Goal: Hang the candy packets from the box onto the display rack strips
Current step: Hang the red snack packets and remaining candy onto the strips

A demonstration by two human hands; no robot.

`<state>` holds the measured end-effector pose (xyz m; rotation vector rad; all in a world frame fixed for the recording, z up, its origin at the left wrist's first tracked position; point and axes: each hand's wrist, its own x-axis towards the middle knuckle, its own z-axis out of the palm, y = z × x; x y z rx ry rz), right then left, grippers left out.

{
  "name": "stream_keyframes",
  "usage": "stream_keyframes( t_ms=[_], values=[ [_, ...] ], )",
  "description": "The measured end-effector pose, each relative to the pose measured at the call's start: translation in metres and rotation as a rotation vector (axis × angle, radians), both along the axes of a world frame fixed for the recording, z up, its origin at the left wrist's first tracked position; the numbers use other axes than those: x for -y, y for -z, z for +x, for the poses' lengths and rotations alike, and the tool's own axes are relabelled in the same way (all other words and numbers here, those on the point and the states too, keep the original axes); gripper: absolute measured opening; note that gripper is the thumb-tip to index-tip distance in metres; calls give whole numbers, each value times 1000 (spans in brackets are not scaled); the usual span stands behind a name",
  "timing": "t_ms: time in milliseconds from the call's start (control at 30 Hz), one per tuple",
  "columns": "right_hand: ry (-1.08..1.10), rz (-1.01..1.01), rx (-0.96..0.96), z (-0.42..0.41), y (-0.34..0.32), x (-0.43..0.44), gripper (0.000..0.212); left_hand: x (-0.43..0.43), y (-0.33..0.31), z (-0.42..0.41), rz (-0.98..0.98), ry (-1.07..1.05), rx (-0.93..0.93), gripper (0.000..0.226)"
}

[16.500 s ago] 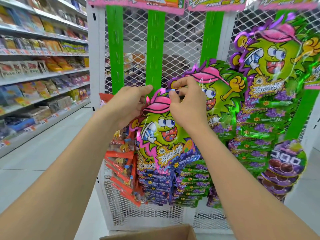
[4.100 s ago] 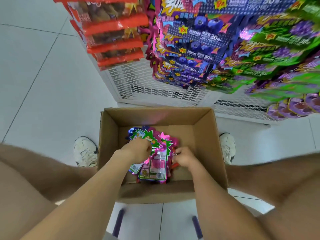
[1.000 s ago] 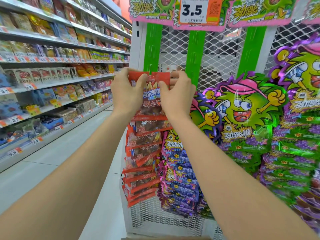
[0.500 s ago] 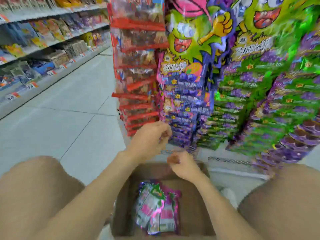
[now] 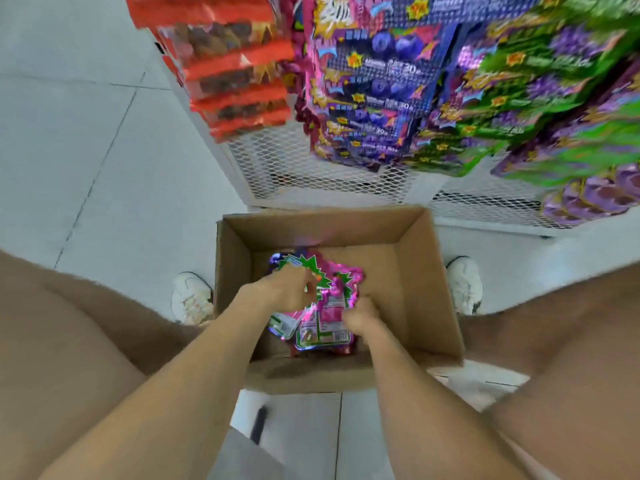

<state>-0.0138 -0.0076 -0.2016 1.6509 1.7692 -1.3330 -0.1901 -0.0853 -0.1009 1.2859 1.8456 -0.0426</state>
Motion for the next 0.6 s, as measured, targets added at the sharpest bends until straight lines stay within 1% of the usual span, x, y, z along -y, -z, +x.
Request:
stream_keyframes(
  t_ms=[133,167,267,333,400,500,600],
  values=[
    [170,-135,-40,4,33,-3,26,5,11,-7,-58,-32,-17,23],
    [212,-174,-47,2,21,-2,28,6,12,-8,-68,-39,-24,24],
    [242,-259,-48,1,-10,-1,13,9,11,-10,-81,-41,-39,25],
    [245,-289,-112,-2,-11,-2,16,9,10,-9,-88,-41,-47,26],
    [275,-257,-175,-5,-13,-1,12,9,9,-6,-90,-66,-26,25],
    [341,-143,-288,-4,-20,-6,15,6,3,-1,-77,-119,19,29],
    [367,21,-424,-5,-40,-23,21,0,-9,3,-21,-258,87,29]
  ],
)
